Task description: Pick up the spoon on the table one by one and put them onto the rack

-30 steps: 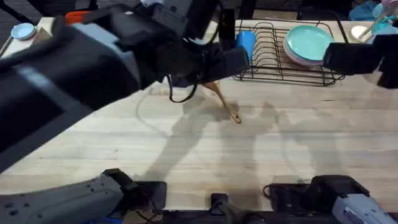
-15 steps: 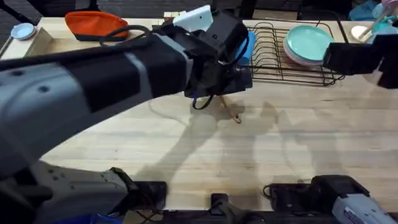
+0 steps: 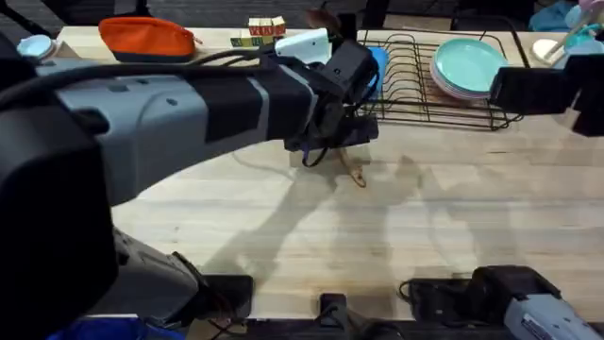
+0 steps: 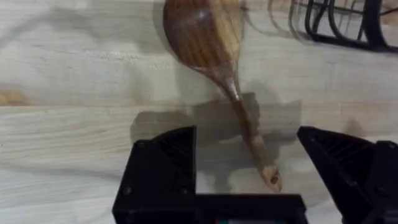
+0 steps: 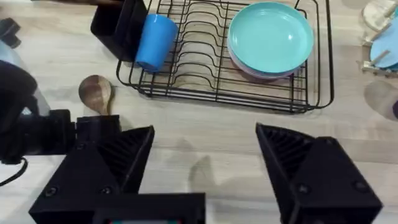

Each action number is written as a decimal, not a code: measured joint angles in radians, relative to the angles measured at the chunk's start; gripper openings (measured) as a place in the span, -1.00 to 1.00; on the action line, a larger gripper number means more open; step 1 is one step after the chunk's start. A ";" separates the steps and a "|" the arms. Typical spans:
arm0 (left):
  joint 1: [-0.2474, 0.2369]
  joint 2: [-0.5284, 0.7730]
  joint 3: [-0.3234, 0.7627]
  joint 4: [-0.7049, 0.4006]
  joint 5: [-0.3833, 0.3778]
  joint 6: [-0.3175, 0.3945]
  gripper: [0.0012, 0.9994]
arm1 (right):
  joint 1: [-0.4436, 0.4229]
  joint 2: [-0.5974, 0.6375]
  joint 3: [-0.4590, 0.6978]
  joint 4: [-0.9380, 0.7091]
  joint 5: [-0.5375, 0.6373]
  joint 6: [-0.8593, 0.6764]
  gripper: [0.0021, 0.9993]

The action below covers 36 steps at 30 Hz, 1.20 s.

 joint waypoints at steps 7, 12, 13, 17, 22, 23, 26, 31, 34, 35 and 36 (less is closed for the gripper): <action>0.000 0.000 0.001 -0.028 -0.032 0.000 1.00 | 0.000 0.000 0.000 -0.019 0.000 0.000 0.99; 0.000 0.000 0.039 -0.115 -0.058 0.000 1.00 | 0.000 0.000 0.000 -0.019 0.000 0.000 0.99; 0.000 0.000 0.055 -0.126 -0.064 0.000 1.00 | 0.000 0.000 0.000 -0.019 0.000 0.000 0.98; 0.000 0.001 0.124 -0.168 -0.085 0.000 1.00 | 0.000 0.000 0.000 -0.019 0.000 0.000 0.99; 0.000 0.037 0.201 -0.231 -0.097 0.000 1.00 | 0.000 0.000 0.000 -0.019 0.000 0.000 0.99; 0.000 0.050 0.213 -0.241 -0.099 0.000 1.00 | 0.000 0.000 0.000 -0.019 0.000 0.000 0.99; 0.000 0.089 0.231 -0.246 -0.099 0.000 1.00 | 0.000 0.000 0.000 -0.019 0.000 0.000 0.99; -0.002 0.131 0.232 -0.264 -0.097 -0.024 1.00 | 0.000 0.000 0.000 -0.019 0.000 0.000 0.98; -0.014 0.134 0.232 -0.261 -0.098 -0.031 0.99 | 0.000 0.000 0.000 -0.019 0.000 0.000 0.99; -0.021 0.137 0.232 -0.257 -0.097 -0.034 1.00 | 0.000 0.000 0.000 -0.019 0.000 0.000 0.99; -0.026 0.141 0.232 -0.256 -0.097 -0.034 1.00 | 0.000 0.000 0.000 -0.019 0.000 0.000 0.99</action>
